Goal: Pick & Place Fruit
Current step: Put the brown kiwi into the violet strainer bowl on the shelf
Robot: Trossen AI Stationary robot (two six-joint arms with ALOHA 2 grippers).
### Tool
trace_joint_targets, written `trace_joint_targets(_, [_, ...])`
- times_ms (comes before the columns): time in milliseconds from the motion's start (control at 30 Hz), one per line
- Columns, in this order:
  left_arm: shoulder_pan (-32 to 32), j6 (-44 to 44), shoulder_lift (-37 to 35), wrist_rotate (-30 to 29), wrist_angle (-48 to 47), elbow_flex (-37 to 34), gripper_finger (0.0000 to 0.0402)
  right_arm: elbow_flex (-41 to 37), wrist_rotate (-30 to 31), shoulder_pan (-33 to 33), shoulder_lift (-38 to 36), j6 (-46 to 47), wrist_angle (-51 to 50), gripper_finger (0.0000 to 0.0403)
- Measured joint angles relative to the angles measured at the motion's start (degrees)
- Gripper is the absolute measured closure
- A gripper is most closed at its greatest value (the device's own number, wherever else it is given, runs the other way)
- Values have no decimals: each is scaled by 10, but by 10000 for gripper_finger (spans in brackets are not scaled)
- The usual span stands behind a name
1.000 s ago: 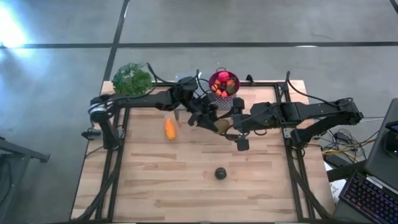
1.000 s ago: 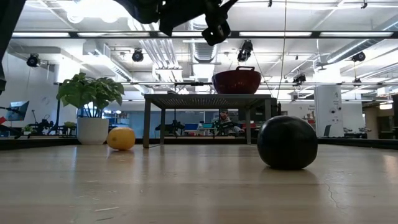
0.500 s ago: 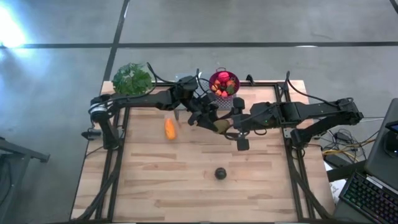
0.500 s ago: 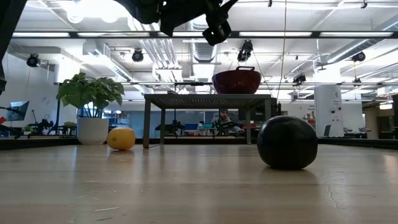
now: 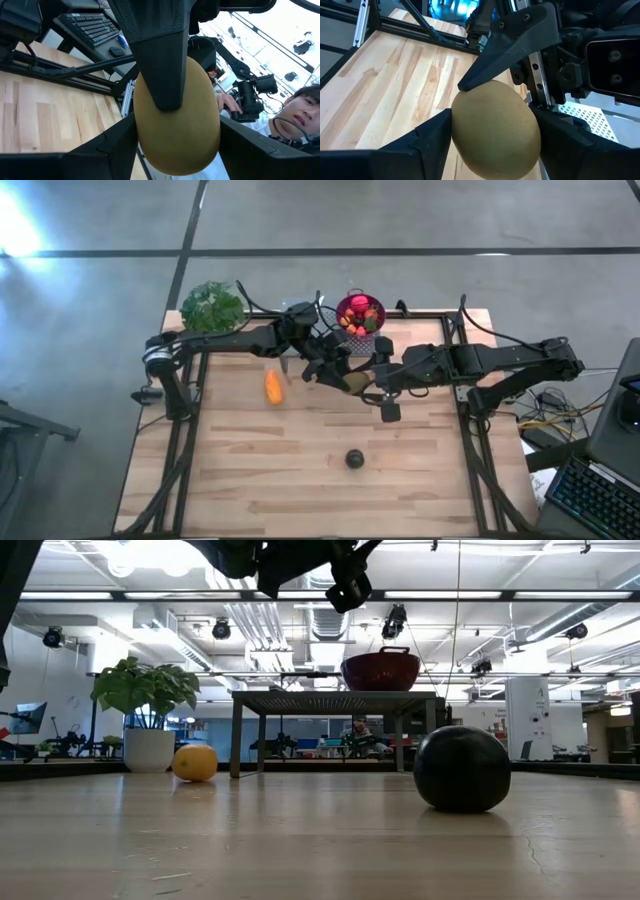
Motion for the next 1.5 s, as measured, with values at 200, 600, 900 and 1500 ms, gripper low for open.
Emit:
trace_joint_targets(200, [-2, 24, -1, 4, -1, 0, 119, 0, -2, 0, 0, 1, -1, 168])
trace_joint_targets(600, [37, -2, -8, 43, 0, 0, 53, 0, -1, -1, -4, 29, -29, 159])
trace_joint_targets(900, [66, 28, -42, 46, -50, -1, 53, 31, 20, -5, -6, 61, -108, 157])
trace_joint_targets(1500, [66, 319, -185, -254, -320, -1, 53, 40, 49, -199, -7, 35, -151, 160])
